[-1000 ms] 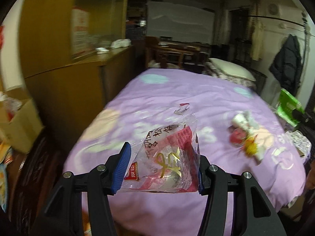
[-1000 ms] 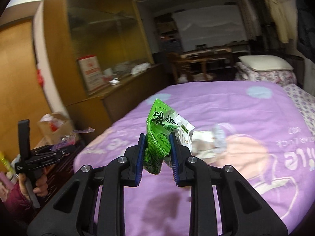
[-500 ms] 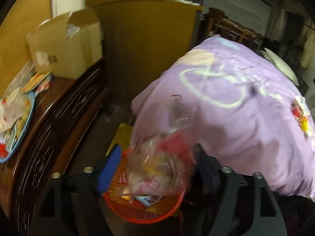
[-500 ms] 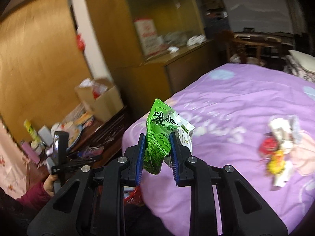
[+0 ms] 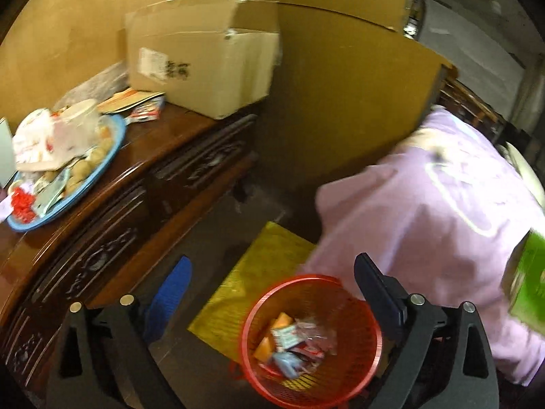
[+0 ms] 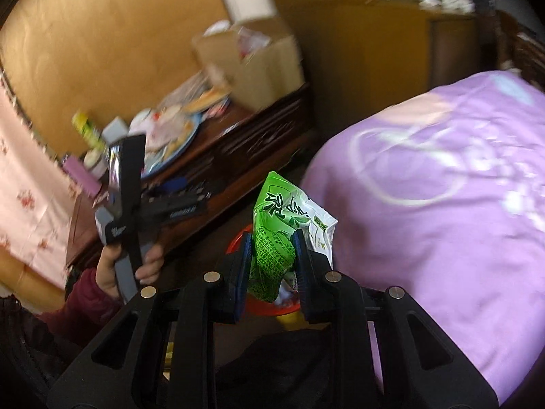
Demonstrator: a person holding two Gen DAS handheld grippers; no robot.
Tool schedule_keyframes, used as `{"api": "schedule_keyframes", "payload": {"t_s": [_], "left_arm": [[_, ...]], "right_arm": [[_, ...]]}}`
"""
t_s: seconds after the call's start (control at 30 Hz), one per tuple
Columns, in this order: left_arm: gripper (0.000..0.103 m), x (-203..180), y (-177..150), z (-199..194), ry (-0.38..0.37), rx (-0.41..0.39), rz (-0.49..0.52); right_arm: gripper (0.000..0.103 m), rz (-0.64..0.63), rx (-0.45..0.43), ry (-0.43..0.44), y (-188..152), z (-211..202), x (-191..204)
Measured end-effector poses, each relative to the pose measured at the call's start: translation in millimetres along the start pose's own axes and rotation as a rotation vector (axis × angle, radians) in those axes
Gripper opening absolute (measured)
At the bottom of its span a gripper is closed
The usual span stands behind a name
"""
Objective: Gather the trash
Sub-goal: 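Carry the clear bag and green packet to the red wastebasket and open both tools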
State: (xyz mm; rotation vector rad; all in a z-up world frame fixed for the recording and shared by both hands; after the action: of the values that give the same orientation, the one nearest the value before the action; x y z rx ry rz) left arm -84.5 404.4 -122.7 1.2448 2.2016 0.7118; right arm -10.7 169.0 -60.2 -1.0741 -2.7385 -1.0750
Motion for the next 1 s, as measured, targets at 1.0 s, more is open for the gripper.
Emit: {"api": "schedule_keyframes", "payload": {"t_s": [1.0], "left_arm": [[0.095,-71.7,4.7,-39.1,-0.132,-0.107,0.154]], "right_arm": [[0.064,0.129,-0.18,-0.088,-16.8,-68.3,-40.6]]}}
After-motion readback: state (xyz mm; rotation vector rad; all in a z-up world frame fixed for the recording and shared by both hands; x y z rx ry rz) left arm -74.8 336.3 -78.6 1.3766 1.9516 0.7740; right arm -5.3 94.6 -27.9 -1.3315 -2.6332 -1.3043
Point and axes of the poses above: each gripper's, at about its wrist camera, not at the fingertips, and z roughly the way its jaws point, x to its left, y to its top, the point moved 2 cm from there along z, roughly the way its jaws point, and after that the axes turned 3 degrees about -y, right-handed, at the moved point
